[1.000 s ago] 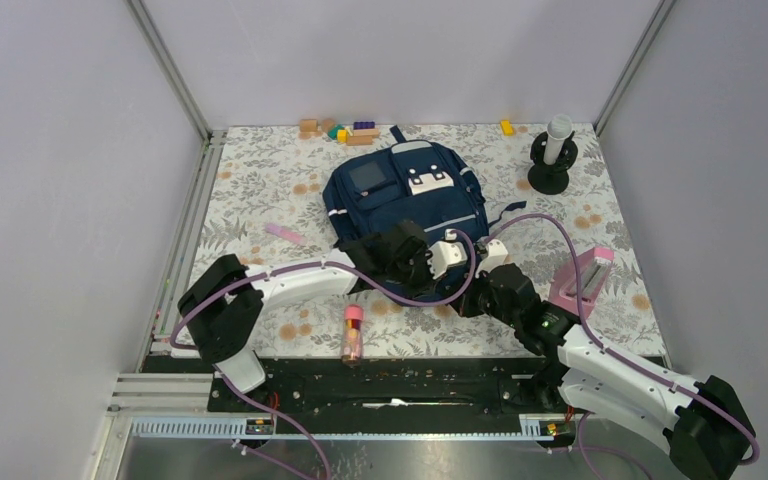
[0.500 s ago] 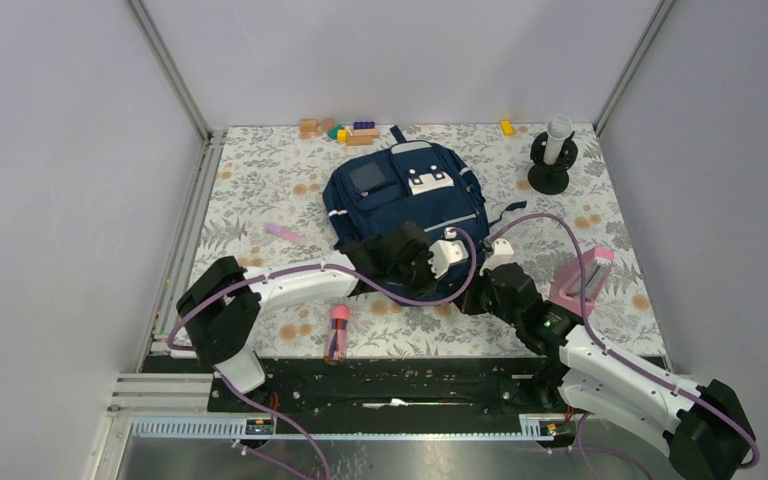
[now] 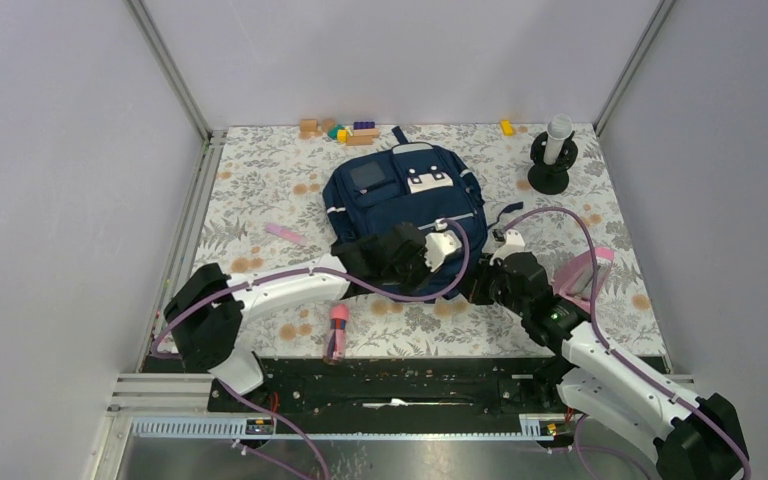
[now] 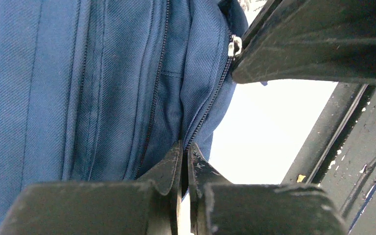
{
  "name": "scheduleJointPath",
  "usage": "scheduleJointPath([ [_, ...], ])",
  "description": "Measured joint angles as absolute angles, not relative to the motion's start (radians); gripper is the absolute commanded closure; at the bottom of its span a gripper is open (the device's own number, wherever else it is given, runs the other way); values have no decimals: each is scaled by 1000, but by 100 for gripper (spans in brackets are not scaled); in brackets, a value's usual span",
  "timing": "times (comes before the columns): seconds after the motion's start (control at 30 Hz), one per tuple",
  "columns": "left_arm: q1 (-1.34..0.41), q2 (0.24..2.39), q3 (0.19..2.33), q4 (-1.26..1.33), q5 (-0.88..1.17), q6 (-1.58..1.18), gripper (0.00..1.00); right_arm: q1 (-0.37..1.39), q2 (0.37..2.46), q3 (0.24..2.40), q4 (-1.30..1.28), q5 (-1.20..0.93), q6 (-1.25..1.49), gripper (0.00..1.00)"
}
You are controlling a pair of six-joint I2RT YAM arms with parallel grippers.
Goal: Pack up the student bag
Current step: Zip the student bag at the center of the board.
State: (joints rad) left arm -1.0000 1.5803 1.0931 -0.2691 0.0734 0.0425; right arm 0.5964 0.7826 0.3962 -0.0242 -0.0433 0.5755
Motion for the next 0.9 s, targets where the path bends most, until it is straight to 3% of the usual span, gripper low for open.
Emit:
scheduleJointPath([
  [0.9,-869,1392,1020,-475,-54,8,98,429,895,429,47,-211,493,100],
])
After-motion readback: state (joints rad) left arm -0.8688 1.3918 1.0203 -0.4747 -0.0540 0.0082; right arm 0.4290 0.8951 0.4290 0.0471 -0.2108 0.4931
